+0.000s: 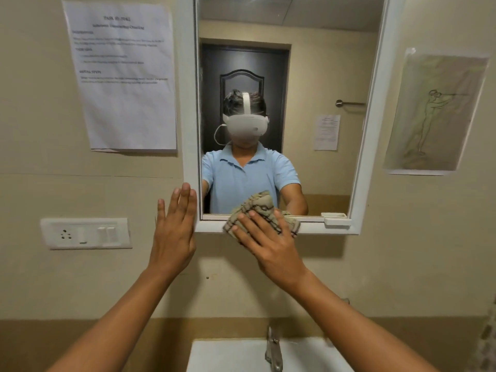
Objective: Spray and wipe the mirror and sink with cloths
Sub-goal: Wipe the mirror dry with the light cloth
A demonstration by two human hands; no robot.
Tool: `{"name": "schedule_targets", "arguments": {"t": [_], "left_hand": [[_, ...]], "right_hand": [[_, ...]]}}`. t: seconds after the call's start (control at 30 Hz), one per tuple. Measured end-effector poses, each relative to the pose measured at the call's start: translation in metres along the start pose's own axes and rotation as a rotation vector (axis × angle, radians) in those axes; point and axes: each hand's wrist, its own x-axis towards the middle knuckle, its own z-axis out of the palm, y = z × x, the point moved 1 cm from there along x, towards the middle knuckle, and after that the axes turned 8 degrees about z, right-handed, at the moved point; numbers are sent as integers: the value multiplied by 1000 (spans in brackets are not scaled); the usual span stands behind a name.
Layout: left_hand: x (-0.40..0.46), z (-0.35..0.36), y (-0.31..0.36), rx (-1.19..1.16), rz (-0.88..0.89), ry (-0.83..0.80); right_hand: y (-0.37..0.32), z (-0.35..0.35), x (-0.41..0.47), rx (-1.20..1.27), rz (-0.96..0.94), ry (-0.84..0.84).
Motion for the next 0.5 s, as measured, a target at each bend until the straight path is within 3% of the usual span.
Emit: {"name": "schedule_targets", "arguments": {"t": [0.5], "left_hand": [[-3,-3,1,25,-42,-62]], "right_hand": [[57,-22,-74,-68,101,-171]]}}
